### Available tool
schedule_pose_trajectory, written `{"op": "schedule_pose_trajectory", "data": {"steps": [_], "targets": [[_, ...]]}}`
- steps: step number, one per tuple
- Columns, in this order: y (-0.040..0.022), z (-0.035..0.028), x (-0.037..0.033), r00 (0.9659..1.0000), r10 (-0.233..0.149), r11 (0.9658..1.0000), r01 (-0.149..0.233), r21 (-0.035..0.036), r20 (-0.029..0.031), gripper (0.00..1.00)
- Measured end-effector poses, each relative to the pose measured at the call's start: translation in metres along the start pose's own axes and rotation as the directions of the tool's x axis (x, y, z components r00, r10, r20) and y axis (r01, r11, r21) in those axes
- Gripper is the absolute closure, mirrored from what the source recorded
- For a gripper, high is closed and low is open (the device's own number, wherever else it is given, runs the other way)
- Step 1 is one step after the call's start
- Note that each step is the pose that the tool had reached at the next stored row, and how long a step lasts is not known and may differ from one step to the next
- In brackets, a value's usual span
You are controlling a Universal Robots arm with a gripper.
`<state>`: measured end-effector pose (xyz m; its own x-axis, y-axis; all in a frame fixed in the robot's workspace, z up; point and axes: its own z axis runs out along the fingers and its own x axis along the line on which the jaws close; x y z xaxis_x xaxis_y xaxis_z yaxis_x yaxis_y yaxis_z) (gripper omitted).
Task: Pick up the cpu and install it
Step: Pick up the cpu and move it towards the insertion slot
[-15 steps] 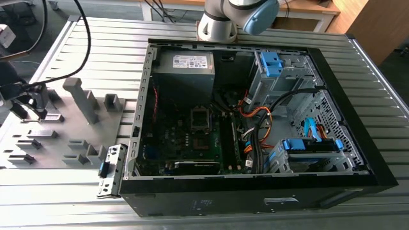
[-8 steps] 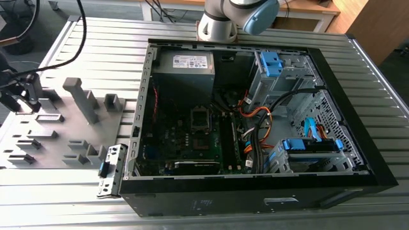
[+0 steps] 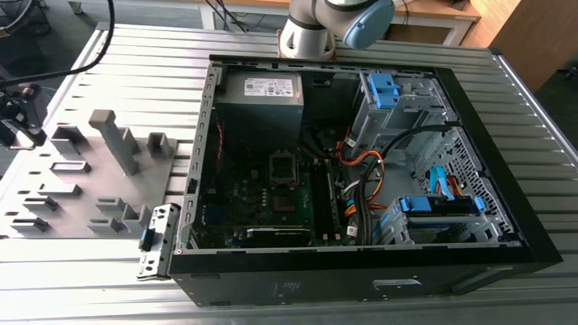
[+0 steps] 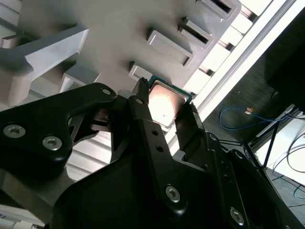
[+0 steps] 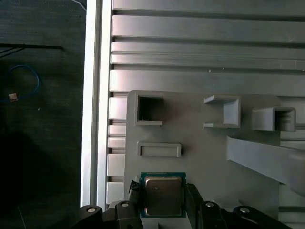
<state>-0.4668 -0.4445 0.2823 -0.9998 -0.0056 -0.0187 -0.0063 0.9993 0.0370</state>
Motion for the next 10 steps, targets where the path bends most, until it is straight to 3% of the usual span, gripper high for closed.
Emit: {"op": "schedule_pose_trajectory", "data": {"steps": [7, 10], "targets": [[0.001, -0.0267, -0.0005, 1.0, 0.0, 1.0, 0.0, 0.0001, -0.0001, 0.53], [0.0014, -0.0352, -0.0007, 1.0, 0.0, 1.0, 0.0, 0.0, 0.0, 0.53]]}}
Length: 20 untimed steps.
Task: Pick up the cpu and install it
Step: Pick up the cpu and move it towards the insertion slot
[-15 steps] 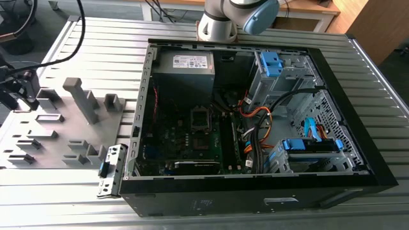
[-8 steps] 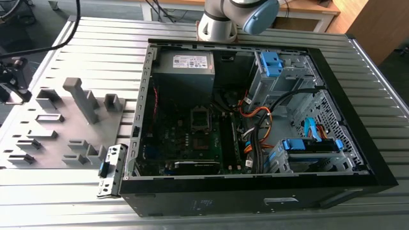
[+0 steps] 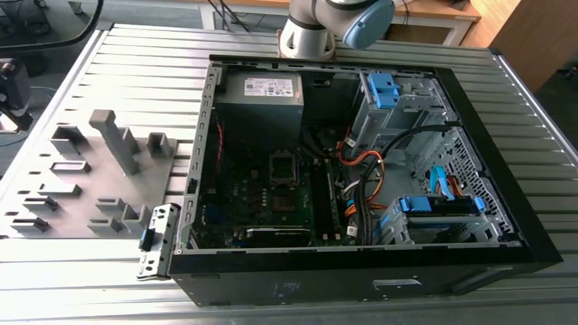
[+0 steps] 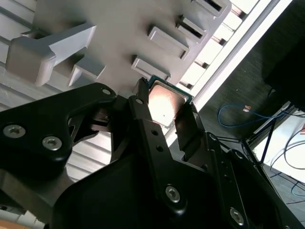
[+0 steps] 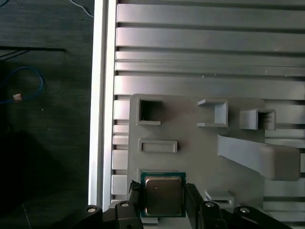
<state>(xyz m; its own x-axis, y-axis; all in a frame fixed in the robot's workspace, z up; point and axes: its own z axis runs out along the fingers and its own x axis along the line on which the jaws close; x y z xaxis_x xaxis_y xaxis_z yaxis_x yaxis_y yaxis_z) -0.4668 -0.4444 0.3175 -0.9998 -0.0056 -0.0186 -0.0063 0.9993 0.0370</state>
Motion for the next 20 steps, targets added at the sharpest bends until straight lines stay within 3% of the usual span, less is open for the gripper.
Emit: {"op": "schedule_pose_trajectory", "data": {"steps": [13, 15, 20], "targets": [[0.0016, -0.0417, -0.0008, 1.0, 0.0, 1.0, 0.0, 0.0, 0.0001, 0.53], [0.0017, -0.0456, -0.0009, 1.0, 0.0, 1.0, 0.0, 0.0001, -0.0001, 0.53], [0.0018, -0.0465, -0.0009, 1.0, 0.0, 1.0, 0.0, 0.0, 0.0, 0.53]]}}
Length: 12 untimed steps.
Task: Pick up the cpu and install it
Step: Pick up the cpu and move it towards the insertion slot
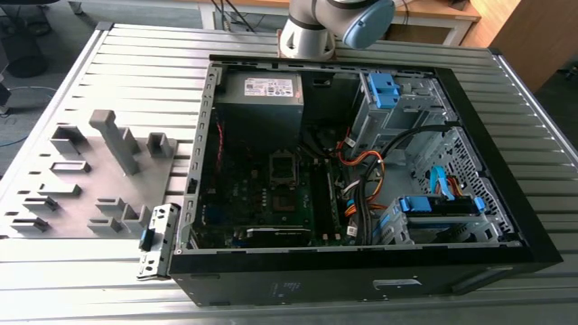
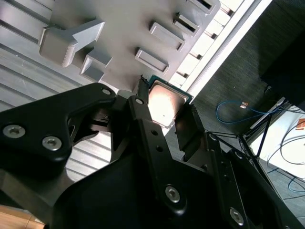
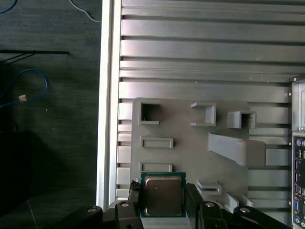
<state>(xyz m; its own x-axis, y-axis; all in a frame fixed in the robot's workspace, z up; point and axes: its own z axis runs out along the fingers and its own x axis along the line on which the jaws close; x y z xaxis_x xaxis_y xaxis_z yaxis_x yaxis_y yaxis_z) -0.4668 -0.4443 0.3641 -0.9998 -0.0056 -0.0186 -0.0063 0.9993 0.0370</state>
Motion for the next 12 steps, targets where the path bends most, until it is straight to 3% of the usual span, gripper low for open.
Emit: {"op": "schedule_pose_trajectory", "data": {"steps": [12], "targets": [[0.0, 0.0, -0.0035, 1.0, 0.0, 1.0, 0.0, 0.0, -0.0001, 0.53]]}}
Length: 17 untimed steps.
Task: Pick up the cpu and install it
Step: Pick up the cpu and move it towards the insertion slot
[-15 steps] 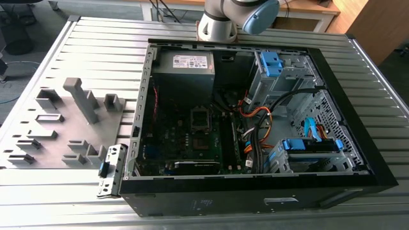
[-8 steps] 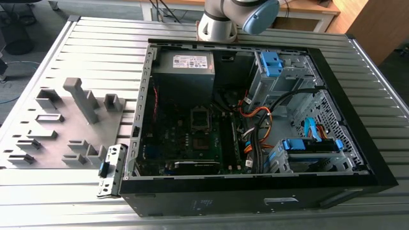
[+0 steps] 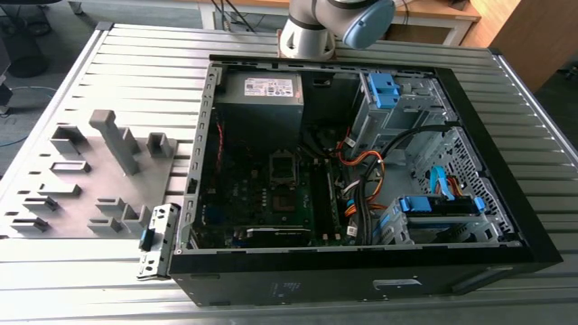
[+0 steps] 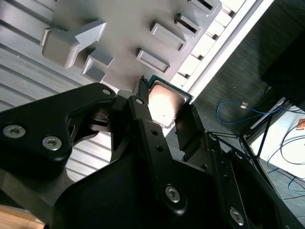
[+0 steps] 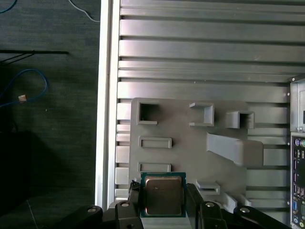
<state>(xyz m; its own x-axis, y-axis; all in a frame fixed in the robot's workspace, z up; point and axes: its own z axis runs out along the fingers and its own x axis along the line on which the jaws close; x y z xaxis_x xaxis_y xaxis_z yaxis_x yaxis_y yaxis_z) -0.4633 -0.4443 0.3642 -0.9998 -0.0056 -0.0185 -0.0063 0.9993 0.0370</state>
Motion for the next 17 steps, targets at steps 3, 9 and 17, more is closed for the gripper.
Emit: {"op": "schedule_pose_trajectory", "data": {"steps": [3, 9, 17], "targets": [[0.0, 0.0001, -0.0046, 1.0, 0.0, 1.0, 0.0, 0.0, 0.0, 0.53], [-0.0001, 0.0003, -0.0117, 1.0, 0.0, 1.0, 0.0, 0.0, 0.0001, 0.53], [-0.0001, 0.0003, -0.0132, 1.0, 0.0, 1.0, 0.0, 0.0, 0.0001, 0.53]]}}
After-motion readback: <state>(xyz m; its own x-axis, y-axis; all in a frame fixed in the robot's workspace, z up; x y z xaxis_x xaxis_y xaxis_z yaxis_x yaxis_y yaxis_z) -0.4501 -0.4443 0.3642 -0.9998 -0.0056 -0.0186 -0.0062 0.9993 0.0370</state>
